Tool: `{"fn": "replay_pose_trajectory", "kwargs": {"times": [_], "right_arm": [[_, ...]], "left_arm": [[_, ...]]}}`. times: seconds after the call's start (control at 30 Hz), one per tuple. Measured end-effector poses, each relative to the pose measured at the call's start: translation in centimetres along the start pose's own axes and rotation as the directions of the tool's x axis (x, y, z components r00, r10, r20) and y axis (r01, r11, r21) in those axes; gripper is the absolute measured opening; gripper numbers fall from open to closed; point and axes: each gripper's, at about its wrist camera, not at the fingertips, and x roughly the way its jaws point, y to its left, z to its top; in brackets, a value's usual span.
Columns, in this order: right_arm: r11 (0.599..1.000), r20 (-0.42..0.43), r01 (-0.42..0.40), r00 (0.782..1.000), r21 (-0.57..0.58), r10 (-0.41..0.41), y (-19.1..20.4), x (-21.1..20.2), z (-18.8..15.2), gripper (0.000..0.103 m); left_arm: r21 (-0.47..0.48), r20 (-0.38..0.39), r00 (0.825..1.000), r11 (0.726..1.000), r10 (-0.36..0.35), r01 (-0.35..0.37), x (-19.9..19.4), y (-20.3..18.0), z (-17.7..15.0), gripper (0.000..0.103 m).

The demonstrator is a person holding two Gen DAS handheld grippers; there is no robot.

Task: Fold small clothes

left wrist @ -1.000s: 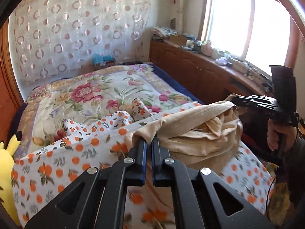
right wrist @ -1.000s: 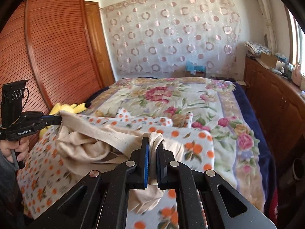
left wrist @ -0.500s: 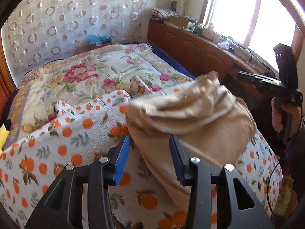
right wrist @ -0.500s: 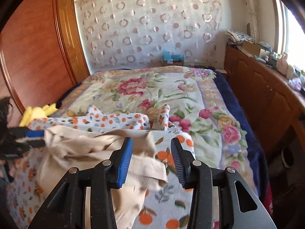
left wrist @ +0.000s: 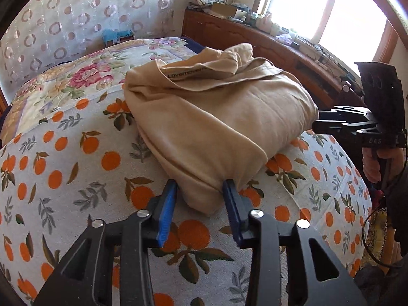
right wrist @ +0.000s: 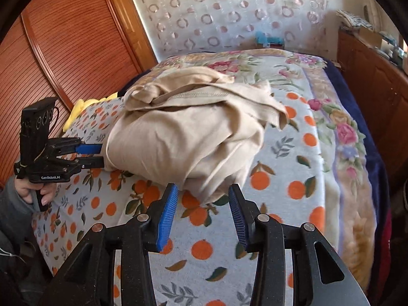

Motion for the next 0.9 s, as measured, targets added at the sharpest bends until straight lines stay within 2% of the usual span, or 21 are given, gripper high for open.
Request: {"fn": "replay_pose_trajectory", "kwargs": {"times": [0.03, 0.07, 0.1, 0.13, 0.17, 0.23, 0.27, 0.4, 0.47, 0.5, 0.57, 0.6, 0.63, 0.73, 0.77, 0.8, 0.83, 0.9], "right_arm": [[1.0, -0.011, 0.013, 1.0, -0.013, -0.013, 0.2, 0.8, 0.1, 0.032], [0.999, -0.022, 0.031, 0.999, -0.026, -0.031, 0.2, 1.4, 0.3, 0.016], [0.999, -0.025, 0.037, 0.999, -0.039, -0.038, -0.1, 1.6, 0.1, 0.007], [0.997, -0.021, 0.045, 0.999, -0.06, -0.046, -0.1, 1.4, 0.1, 0.003], [0.994, -0.019, 0.06, 0.998, -0.086, -0.062, 0.0, 0.8, 0.0, 0.002], [0.979, -0.016, 0.137, 0.99, -0.151, -0.141, -0.3, -0.6, 0.0, 0.002], [0.971, -0.013, 0.171, 0.984, -0.167, -0.176, -0.8, -1.3, 0.0, 0.002], [0.962, -0.006, 0.231, 0.972, -0.145, -0.234, -2.7, -3.1, 0.2, 0.002], [0.959, 0.0, 0.242, 0.97, -0.147, -0.245, -2.5, -3.2, 0.2, 0.002], [0.96, -0.003, 0.242, 0.969, -0.142, -0.245, -2.4, -2.9, 0.3, 0.002], [0.956, -0.006, 0.26, 0.965, -0.134, -0.264, -2.6, -2.1, 0.4, 0.002], [0.958, -0.012, 0.263, 0.964, -0.116, -0.266, -2.9, -1.9, 0.3, 0.002], [0.964, -0.019, 0.248, 0.968, -0.093, -0.251, -3.4, -1.5, 0.2, 0.002], [0.976, -0.011, 0.208, 0.978, -0.066, -0.209, -3.2, -1.9, -0.1, 0.002], [0.978, -0.002, 0.197, 0.98, -0.061, -0.198, -3.0, -2.3, 0.0, 0.005], [0.98, 0.014, 0.193, 0.981, -0.052, -0.192, -2.9, -2.8, 0.1, 0.008], [0.98, 0.034, 0.194, 0.981, -0.043, -0.192, -2.9, -3.4, 0.2, 0.016], [0.981, 0.079, 0.19, 0.979, -0.028, -0.187, -2.9, -4.4, 0.3, 0.039]], "left_arm": [[0.004, -0.003, 1.0, 1.0, 0.004, -0.004, 0.3, -0.1, 0.1, 0.032], [0.008, 0.002, 1.0, 1.0, 0.004, -0.004, 0.3, -0.2, 0.1, 0.03], [0.016, 0.006, 1.0, 1.0, 0.006, -0.006, 0.3, -0.2, 0.1, 0.02], [0.028, 0.012, 1.0, 0.999, 0.017, -0.018, 0.2, -0.2, 0.1, 0.014], [0.037, 0.022, 0.999, 0.999, 0.039, -0.04, 0.0, -0.2, 0.1, 0.012], [0.044, 0.049, 0.995, 0.995, 0.082, -0.084, -0.6, 0.0, 0.2, 0.01], [0.029, 0.056, 0.996, 0.997, 0.072, -0.073, -1.2, 0.5, 0.2, 0.009], [0.022, 0.079, 0.995, 0.997, 0.069, -0.071, -3.2, 1.0, -0.1, 0.007], [0.032, 0.078, 0.993, 0.996, 0.083, -0.086, -3.6, 1.2, -0.6, 0.005], [0.027, 0.075, 0.993, 0.995, 0.096, -0.098, -3.7, 1.4, -0.8, 0.0], [0.013, 0.068, 0.988, 0.99, 0.139, -0.14, -3.7, 2.2, -1.2, 0.0], [-0.011, 0.059, 0.991, 0.992, 0.124, -0.124, -3.7, 2.9, -1.2, 0.0], [-0.028, 0.051, 0.994, 0.995, 0.101, -0.1, -3.7, 3.4, -1.2, 0.0], [-0.016, 0.073, 0.989, 0.992, 0.127, -0.127, -4.3, 3.5, -0.8, 0.001], [-0.017, 0.074, 0.991, 0.994, 0.109, -0.108, -4.3, 3.5, -0.3, 0.002], [-0.015, 0.075, 0.992, 0.995, 0.104, -0.104, -4.3, 3.5, -0.1, 0.013], [-0.011, 0.079, 0.992, 0.995, 0.102, -0.101, -4.1, 3.4, 0.4, 0.029], [0.0, 0.084, 0.993, 0.997, 0.08, -0.081, -3.3, 3.2, 1.4, 0.039]]}}
